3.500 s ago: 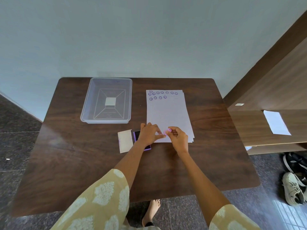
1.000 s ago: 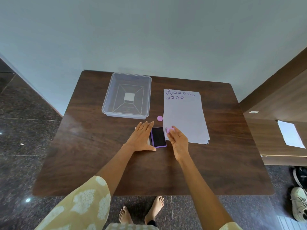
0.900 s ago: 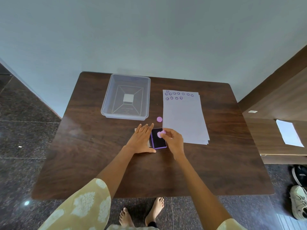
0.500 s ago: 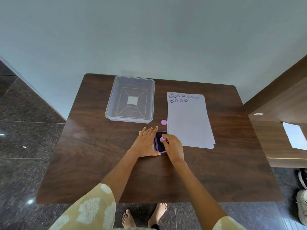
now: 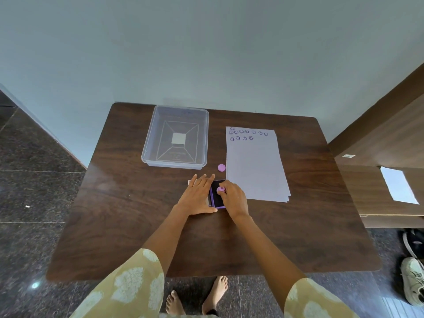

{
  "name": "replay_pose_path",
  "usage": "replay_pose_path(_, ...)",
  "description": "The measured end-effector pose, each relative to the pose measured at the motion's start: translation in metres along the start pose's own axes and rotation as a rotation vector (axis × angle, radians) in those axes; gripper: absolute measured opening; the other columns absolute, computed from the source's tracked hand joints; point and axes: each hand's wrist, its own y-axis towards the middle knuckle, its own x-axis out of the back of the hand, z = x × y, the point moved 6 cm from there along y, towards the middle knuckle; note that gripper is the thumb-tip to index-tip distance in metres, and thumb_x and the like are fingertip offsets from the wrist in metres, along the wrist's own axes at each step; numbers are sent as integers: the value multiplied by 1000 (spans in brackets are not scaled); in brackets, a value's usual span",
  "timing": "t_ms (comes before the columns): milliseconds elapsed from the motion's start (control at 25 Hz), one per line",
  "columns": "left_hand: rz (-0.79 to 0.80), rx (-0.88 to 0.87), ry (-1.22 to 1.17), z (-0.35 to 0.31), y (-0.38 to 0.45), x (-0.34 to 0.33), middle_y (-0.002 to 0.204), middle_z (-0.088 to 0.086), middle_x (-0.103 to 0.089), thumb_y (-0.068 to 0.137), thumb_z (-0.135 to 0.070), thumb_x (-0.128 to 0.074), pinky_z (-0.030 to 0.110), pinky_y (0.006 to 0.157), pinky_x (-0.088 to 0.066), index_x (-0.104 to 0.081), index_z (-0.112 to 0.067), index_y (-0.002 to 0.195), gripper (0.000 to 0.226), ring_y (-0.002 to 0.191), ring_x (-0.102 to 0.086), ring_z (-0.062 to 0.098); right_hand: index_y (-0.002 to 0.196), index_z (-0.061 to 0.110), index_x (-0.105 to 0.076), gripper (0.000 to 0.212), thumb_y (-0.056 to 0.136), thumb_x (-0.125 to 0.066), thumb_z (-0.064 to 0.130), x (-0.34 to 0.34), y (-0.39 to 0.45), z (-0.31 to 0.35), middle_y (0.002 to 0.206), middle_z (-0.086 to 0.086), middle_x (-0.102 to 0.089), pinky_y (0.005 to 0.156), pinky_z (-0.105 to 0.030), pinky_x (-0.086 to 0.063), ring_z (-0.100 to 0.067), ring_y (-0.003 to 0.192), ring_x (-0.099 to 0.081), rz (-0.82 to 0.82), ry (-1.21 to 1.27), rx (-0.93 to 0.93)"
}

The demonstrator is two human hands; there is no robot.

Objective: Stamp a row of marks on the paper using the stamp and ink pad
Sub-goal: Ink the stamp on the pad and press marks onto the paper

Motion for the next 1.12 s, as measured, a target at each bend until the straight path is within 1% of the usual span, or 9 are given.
replay_pose_path(80,-10,1,7,-1,-1,2,156,10,-20,72,-69,-56,43,118,4,-2,-13,147,108,146,-8,25,102,10,-61,19,89,-58,23,7,-2,-12,106,-12,-69,77,-21,-47,-22,95,-65,-53,219,-115)
replay_pose_path(160,-49,13,-21,-1,2,6,156,8,-21,74,-71,-50,42,118,3,-8,-14,147,101,146,-9,24,103,8,-63,22,86,-63,21,18,-2,-33,107,-12,-69,81,-24,-48,-23,96,-64,-182,504,-305)
replay_pose_path(280,-146,6,-33,-8,14,18,152,6,-30,86,-58,-45,39,119,-6,-20,-14,144,77,144,-19,23,103,4,-64,20,88,-60,16,29,4,-58,112,-16,-66,93,-32,-51,-26,101,-63,-287,1256,-604)
replay_pose_path(360,-210,-4,-53,-19,27,27,147,7,-39,93,-46,-44,37,117,-19,-29,-14,141,60,138,-31,24,107,7,-62,21,87,-61,12,39,15,-63,111,-12,-65,86,-33,-56,-25,98,-65,-297,1688,-593)
replay_pose_path(480,-257,-24,-79,-44,59,38,143,5,-43,95,-34,-44,34,112,-28,-35,-15,138,48,134,-37,22,121,8,-56,34,88,-60,13,56,39,-75,114,-10,-65,78,-27,-57,-21,93,-68,-258,1852,-538)
replay_pose_path(680,-225,-20,-51,-77,128,34,150,7,-34,96,-29,-43,33,116,-22,-32,-14,140,48,140,-27,23,96,3,-66,11,86,-62,7,85,103,-101,96,-10,-70,67,-21,-60,-13,74,-73,-286,1713,-491)
replay_pose_path(800,-199,2,-29,-88,166,30,152,9,-29,96,-28,-44,34,117,-20,-28,-10,142,52,141,-23,25,99,-2,-66,20,82,-68,7,98,145,-119,97,-14,-69,81,-27,-56,-18,76,-69,-321,1315,-549)
replay_pose_path(960,-95,58,49,-85,193,21,150,16,-27,94,-28,-48,37,115,-21,-23,-5,142,59,139,-23,28,100,6,-65,22,79,-70,13,110,180,-124,100,-10,-71,79,-25,-48,-22,90,-66,-289,646,-431)
replay_pose_path(1120,38,71,67,-76,191,6,149,17,-24,90,-33,-55,39,111,-24,-27,-6,139,62,136,-25,30,101,5,-64,17,84,-58,7,101,197,-115,104,-12,-70,77,-27,-45,-26,93,-64,-229,406,-274)
